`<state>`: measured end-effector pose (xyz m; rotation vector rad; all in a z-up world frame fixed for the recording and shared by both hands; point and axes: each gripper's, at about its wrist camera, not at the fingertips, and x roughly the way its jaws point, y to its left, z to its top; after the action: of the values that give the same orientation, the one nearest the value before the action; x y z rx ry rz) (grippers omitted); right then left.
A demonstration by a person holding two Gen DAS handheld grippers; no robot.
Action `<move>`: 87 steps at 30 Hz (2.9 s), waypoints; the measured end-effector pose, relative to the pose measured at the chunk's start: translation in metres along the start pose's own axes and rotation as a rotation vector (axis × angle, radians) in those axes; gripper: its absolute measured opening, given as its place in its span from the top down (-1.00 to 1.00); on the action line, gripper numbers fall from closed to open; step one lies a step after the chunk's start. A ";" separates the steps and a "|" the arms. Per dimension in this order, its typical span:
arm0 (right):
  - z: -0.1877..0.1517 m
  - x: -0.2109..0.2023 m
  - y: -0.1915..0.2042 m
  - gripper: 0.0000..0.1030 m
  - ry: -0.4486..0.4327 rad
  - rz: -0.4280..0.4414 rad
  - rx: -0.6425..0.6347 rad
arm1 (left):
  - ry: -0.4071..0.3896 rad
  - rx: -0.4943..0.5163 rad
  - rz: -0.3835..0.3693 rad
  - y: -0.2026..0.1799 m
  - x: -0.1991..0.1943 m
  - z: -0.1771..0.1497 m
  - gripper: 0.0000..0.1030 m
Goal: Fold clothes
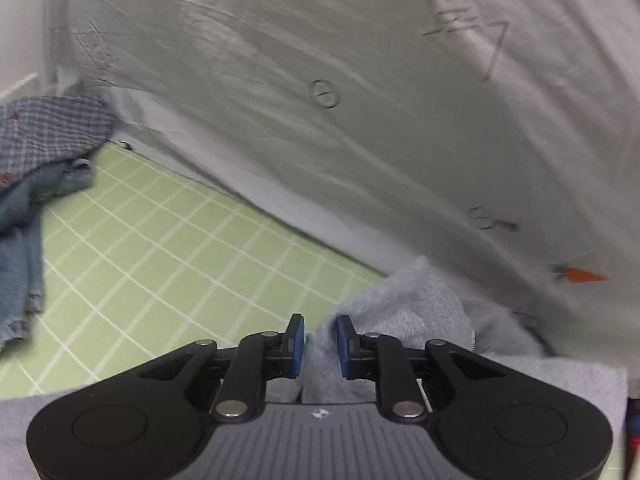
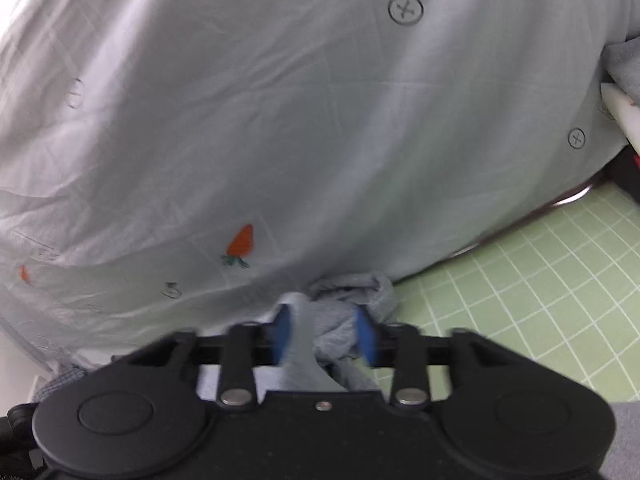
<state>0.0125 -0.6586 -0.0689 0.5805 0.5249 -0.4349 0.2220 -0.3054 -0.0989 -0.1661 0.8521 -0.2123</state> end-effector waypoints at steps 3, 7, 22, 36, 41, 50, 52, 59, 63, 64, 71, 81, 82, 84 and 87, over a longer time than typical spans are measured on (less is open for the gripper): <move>-0.012 0.010 -0.007 -0.06 0.068 -0.022 0.001 | 0.033 0.048 -0.032 0.000 0.001 -0.010 0.22; -0.035 0.025 -0.021 -0.05 0.160 -0.017 0.052 | 0.097 0.107 -0.037 0.002 0.004 -0.030 0.06; -0.026 0.106 -0.022 -0.05 0.236 0.061 0.044 | 0.157 0.164 -0.081 0.001 0.054 -0.026 0.00; -0.025 -0.045 -0.024 0.91 0.063 0.159 0.035 | 0.036 0.037 -0.261 0.019 -0.077 -0.035 0.75; -0.075 -0.113 -0.045 0.91 0.096 0.152 0.059 | 0.063 0.019 -0.255 0.040 -0.143 -0.089 0.74; -0.176 -0.198 -0.078 0.91 0.222 0.092 0.023 | 0.174 0.046 -0.168 0.078 -0.197 -0.199 0.73; -0.195 -0.205 -0.082 0.91 0.277 0.066 0.010 | 0.212 0.043 -0.135 0.083 -0.203 -0.216 0.73; -0.211 -0.241 -0.079 0.63 0.319 0.038 -0.062 | 0.255 0.068 -0.091 0.100 -0.241 -0.244 0.57; -0.203 -0.260 -0.088 0.39 0.249 0.063 0.063 | 0.229 -0.019 -0.069 0.117 -0.260 -0.246 0.44; -0.203 -0.261 -0.090 0.31 0.238 0.065 0.083 | 0.215 -0.038 -0.061 0.120 -0.263 -0.245 0.41; -0.216 -0.236 -0.094 -0.14 0.296 -0.035 0.016 | 0.086 -0.153 0.016 0.144 -0.274 -0.229 0.05; -0.240 -0.202 -0.094 -0.43 0.370 -0.149 -0.043 | 0.300 -0.013 -0.096 0.111 -0.211 -0.262 -0.17; -0.239 -0.202 -0.093 -0.33 0.373 -0.138 -0.045 | 0.315 -0.009 -0.126 0.108 -0.209 -0.262 -0.13; -0.238 -0.202 -0.091 0.74 0.380 -0.118 -0.048 | 0.340 0.011 -0.171 0.103 -0.208 -0.261 0.40; -0.234 -0.211 -0.089 0.89 0.385 -0.085 -0.016 | 0.360 0.023 -0.218 0.101 -0.214 -0.255 0.76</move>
<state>-0.2786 -0.5323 -0.1502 0.6313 0.9227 -0.4004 -0.0969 -0.1697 -0.1314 -0.2027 1.1898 -0.4659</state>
